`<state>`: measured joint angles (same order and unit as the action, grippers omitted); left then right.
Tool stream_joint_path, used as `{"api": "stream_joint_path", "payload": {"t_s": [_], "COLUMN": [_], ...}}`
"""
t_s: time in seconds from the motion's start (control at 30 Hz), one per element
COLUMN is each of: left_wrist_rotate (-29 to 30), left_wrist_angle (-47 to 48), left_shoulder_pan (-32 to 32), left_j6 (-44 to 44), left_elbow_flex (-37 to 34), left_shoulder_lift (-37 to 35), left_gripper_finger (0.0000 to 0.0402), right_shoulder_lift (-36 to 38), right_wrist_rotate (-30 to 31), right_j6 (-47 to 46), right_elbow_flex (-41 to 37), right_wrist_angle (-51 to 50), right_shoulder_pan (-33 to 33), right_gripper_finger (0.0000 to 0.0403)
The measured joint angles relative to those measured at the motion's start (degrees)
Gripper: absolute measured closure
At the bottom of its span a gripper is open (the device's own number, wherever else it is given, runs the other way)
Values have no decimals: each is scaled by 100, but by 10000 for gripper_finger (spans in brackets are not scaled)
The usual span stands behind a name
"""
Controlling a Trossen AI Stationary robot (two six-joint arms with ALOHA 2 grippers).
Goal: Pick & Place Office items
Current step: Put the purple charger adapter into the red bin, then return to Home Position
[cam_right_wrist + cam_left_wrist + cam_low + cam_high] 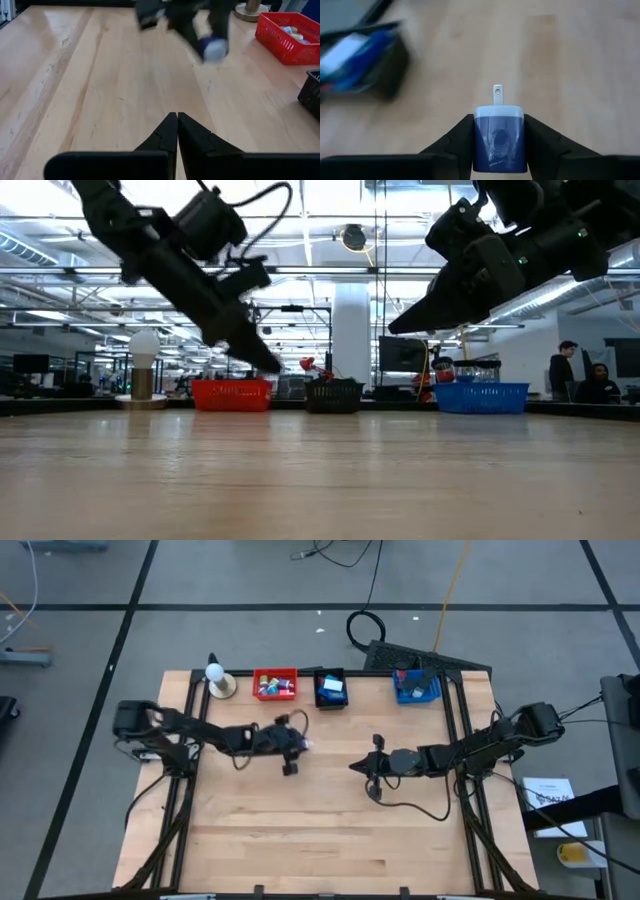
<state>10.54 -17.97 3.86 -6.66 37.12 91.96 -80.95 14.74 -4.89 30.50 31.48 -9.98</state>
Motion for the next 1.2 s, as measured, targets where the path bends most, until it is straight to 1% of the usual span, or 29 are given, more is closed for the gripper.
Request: {"api": "stream_joint_path", "payload": {"t_s": [0.13, 0.23, 0.33, 0.4, 0.47, 0.53, 0.67, 0.73, 0.83, 0.93, 1.03, 1.2], "left_wrist_rotate": [318, 483, 608, 479, 161, -149, -671, -780, -822, -814, -812, -814], "left_wrist_angle": [729, 1177, 1490, 1407, 1555, 1579, 1694, 1894, 1870, 1799, 1808, 1833], "left_shoulder_pan": [451, 1003, 1764, 2352, 2892, 3282, 3741, 3816, 3845, 3899, 3932, 3930], "left_j6": [345, 649, 976, 1163, 1173, 1162, 1082, 994, 877, 888, 885, 826], "left_elbow_flex": [-12, -11, -17, 15, 80, 236, 647, 836, 1063, 1223, 1292, 1292], "left_shoulder_lift": [-939, -1578, -1950, -1976, -1873, -1603, -981, -615, -124, 223, 361, 233], "left_gripper_finger": [265, 265, 265, 265, 265, 265, 265, 265, 262, 239, 206, 166], "right_shoulder_lift": [0, 0, 0, 0, 0, 0, 0, 0, 0, 0, 0, 0], "right_wrist_rotate": [1, 4, 7, 9, 11, 13, 15, 15, 17, 15, 15, 16], "right_j6": [2, 21, 62, 107, 113, 137, 153, 153, 172, 173, 216, 313], "right_elbow_flex": [2, 2, 2, 2, 2, 2, 2, 2, 2, 2, 2, 2], "right_wrist_angle": [2, 20, 43, 80, 92, 107, 172, 174, 211, 219, 220, 219], "right_shoulder_pan": [-16, -24, -24, -24, -24, -24, -15, -15, -15, -15, -15, -15], "right_gripper_finger": [399, 399, 399, 399, 399, 399, 399, 399, 399, 399, 399, 399]}}
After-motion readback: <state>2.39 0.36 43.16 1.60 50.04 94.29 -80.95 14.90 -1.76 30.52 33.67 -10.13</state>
